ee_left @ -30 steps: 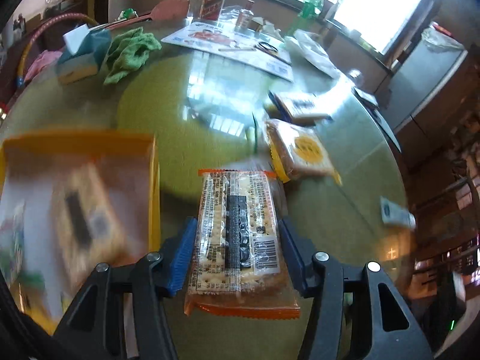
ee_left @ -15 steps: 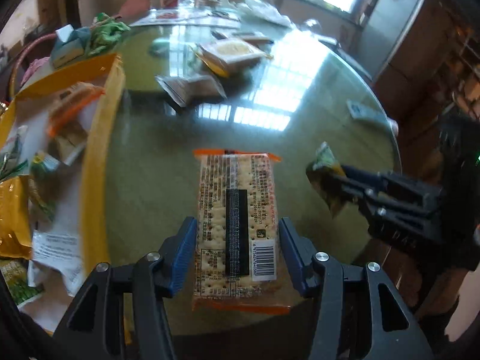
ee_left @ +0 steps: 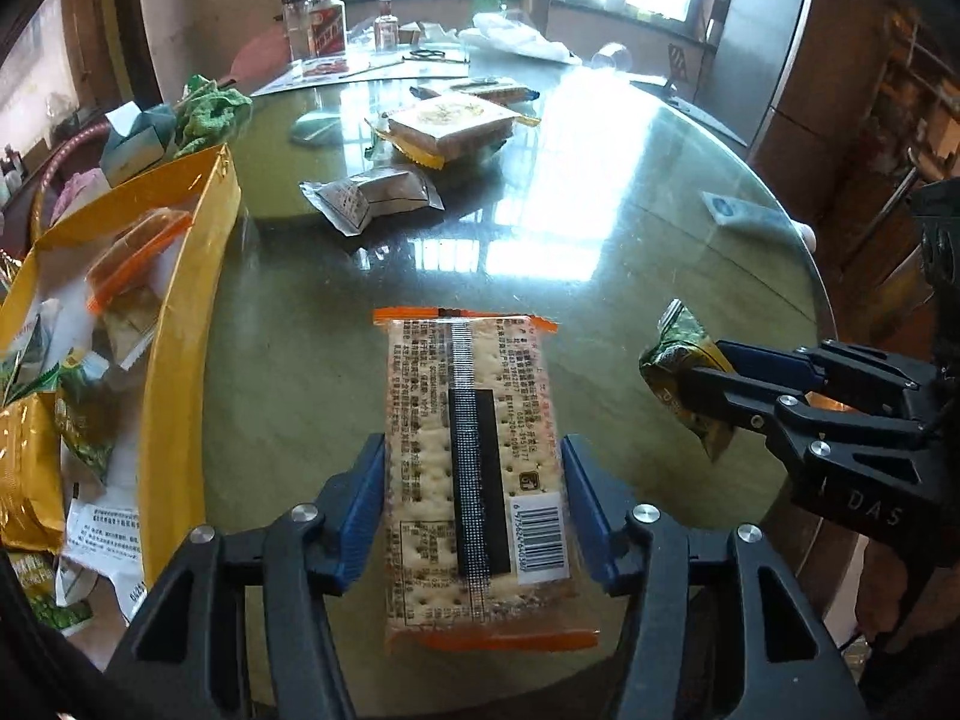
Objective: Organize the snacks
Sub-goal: 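Grasp the long cracker pack with the left gripper while the right holds the green bag, then carry both packs into the yellow tray and open both grippers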
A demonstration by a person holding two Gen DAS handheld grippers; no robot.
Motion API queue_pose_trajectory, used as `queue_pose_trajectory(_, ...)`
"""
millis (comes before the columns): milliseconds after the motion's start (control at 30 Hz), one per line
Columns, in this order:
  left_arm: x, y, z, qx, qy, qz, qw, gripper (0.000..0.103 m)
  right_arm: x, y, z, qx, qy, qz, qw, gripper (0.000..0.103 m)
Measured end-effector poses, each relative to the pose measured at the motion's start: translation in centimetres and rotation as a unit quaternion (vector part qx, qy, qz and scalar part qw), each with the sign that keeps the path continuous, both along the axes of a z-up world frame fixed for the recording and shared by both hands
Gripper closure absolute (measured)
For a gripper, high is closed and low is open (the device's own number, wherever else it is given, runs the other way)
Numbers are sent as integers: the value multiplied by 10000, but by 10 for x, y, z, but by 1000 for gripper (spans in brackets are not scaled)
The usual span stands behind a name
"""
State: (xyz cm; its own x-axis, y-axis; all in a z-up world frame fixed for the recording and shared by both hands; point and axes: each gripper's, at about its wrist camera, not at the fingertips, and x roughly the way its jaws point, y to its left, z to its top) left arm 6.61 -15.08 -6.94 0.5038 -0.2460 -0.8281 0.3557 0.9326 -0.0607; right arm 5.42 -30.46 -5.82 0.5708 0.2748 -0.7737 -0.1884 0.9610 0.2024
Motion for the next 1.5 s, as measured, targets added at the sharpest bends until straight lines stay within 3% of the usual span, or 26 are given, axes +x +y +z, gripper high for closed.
queue_pose_trajectory(300,-21,32,26,-1132,-227,214,9931,47,-5,-2,7,697,-197,-21,9974,71)
queue_pose_trajectory(500,-51,85,68,-1677,-770,558,9812,47,-8,30,29,1101,-457,403,9921,71)
queue_pose_trajectory(733,-66,177,90,-1513,-1310,1680,9653,47,-7,104,52,1175,-633,1354,9818,71)
queue_pose_trajectory(867,-61,221,82,-1454,-1281,2260,9547,47,6,154,53,999,-566,1796,9770,71)
queue_pose_trajectory(1067,-59,258,61,-1445,-1098,2691,9459,47,26,206,43,690,-436,2088,9746,71)
queue_pose_trajectory(1200,-56,271,50,-1433,-965,2810,9440,47,40,226,32,460,-350,2081,9764,71)
queue_pose_trajectory(1500,-38,274,34,-1180,-778,2704,9523,47,46,239,18,-4,-329,1976,9797,70)
